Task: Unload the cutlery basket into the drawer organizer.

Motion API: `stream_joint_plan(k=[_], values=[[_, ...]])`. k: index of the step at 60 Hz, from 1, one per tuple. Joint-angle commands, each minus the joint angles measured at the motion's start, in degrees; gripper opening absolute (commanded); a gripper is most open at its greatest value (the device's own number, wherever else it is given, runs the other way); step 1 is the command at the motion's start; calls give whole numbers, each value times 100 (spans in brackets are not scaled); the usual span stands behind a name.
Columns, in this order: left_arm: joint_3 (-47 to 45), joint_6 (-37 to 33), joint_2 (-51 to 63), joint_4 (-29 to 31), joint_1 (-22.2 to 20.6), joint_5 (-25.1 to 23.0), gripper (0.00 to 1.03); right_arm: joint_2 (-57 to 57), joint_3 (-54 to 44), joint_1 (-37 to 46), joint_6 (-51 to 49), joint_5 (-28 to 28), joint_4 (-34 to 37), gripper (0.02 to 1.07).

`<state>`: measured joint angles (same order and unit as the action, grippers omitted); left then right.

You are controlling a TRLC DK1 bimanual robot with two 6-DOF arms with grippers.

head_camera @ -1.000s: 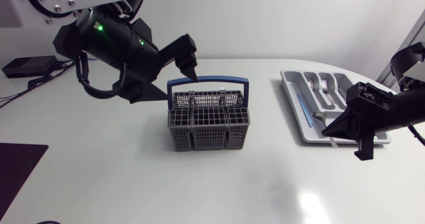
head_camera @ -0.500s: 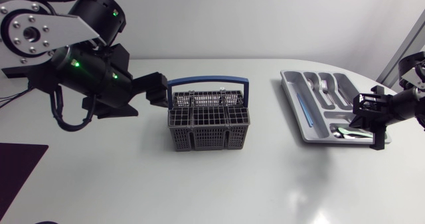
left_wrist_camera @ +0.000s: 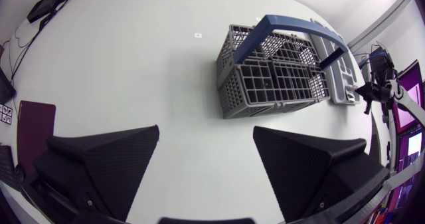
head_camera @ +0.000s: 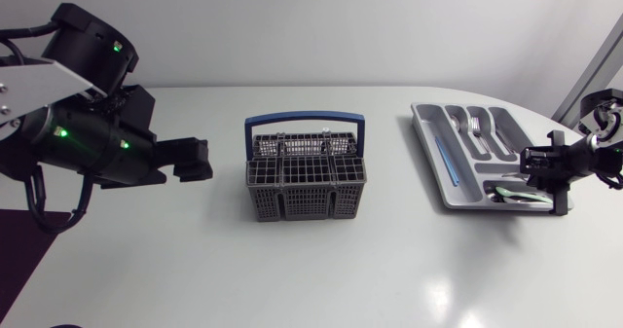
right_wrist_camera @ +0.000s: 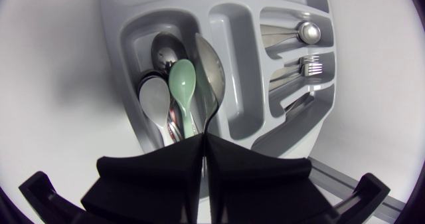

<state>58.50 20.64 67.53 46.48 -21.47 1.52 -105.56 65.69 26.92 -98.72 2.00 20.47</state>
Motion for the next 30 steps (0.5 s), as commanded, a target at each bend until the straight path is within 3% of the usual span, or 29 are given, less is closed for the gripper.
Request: stream_joint_plan(k=[1, 5, 9, 15, 30], values=[[-234, -219, -161, -34, 29, 94, 99, -97, -179, 15, -236, -130, -87, 19], [-348, -280, -266, -69, 38, 147, 99, -114, -267, -2, -236, -244, -219, 42], [-471, -351, -389, -86, 64, 173, 99, -79, -373, -11, -236, -314, -219, 80], [-629, -482, -565, -104, 152, 208, 99, 88, -452, -11, -192, -297, -131, 101], [-946, -843, -1110, -122, 530, 244, 99, 1424, -839, -257, 678, 494, 625, 103]])
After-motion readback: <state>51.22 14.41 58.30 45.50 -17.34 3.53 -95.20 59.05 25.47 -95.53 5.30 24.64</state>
